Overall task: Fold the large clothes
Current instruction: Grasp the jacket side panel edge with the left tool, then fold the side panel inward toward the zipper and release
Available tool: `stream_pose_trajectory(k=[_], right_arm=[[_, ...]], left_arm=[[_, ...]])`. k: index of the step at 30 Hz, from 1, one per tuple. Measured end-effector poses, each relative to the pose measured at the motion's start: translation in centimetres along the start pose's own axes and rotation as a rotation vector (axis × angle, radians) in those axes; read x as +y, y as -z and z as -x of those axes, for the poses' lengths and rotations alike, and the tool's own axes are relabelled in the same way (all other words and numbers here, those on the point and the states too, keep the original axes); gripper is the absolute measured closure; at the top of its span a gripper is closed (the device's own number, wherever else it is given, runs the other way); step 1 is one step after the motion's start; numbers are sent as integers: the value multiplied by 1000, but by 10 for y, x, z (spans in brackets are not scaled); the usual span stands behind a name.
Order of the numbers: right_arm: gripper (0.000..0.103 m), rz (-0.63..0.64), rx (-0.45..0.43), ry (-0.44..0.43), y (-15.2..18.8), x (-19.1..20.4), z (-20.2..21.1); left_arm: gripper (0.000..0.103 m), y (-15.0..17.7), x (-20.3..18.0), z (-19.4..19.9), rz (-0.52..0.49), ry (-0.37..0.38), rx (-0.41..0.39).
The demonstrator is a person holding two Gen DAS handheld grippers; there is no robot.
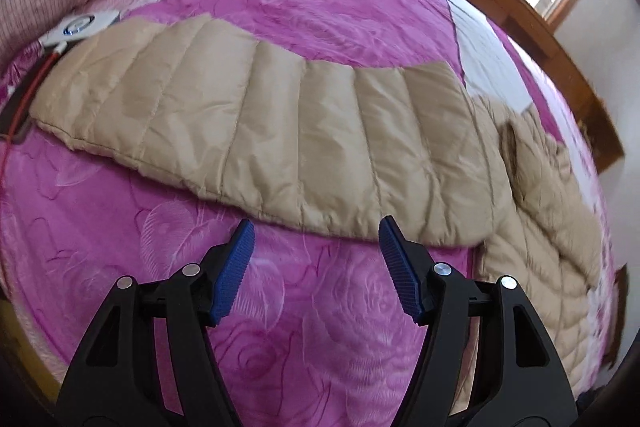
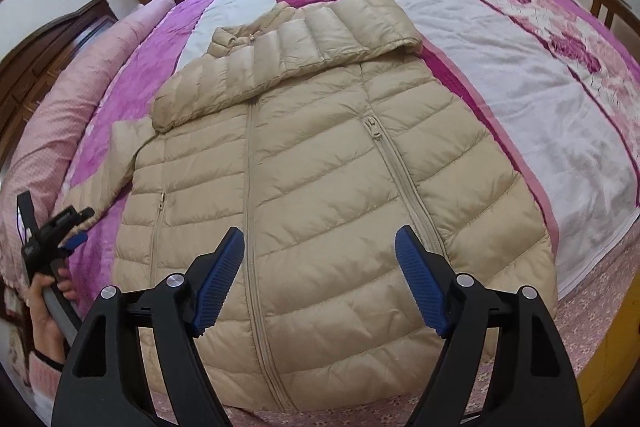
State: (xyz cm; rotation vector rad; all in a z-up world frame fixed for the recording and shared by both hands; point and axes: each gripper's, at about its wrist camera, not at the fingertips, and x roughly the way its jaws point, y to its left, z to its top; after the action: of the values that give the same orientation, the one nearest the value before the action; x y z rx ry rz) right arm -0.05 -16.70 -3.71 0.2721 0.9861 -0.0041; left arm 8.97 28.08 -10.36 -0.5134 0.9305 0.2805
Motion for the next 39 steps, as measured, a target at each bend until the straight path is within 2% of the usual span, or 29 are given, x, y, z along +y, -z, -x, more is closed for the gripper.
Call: stream_pose_trajectory(k=[8,12,16,18,20,23,26,31,39], right_arm=[[27,-7,18,38,3,-3,-9],[27,-3,30,45,4,-3,-15],[27,-5,37,42,4,-3,-19],[27,-6,34,41,4,-4,-19],[27,-9,30,39,3,-5,-19],[27,-16,20,33,1,-9,-17],[27,-26,10,26,-1,-13,-15],[27,-33,-12,14,-4,-18,-11],[27,-48,-43,-12,-8,-24,-2]], left_arm=[[38,-19,7,-29,62,38,-19],[32,-25,6,-37,75,64,-44],[33,-27,3,-42,69,36,-66],[46,-27,-2,-43,41,-28,-78],[69,-26,-6,-44,-9,-90,-91],[93,-25,-6,-39,-46,-99,-101],[98,-23,-10,-26,-82,-102,-137],[98,-24,-26,19,-148,-105,-252],[99,-22,-80,98,-248,-11,-413]])
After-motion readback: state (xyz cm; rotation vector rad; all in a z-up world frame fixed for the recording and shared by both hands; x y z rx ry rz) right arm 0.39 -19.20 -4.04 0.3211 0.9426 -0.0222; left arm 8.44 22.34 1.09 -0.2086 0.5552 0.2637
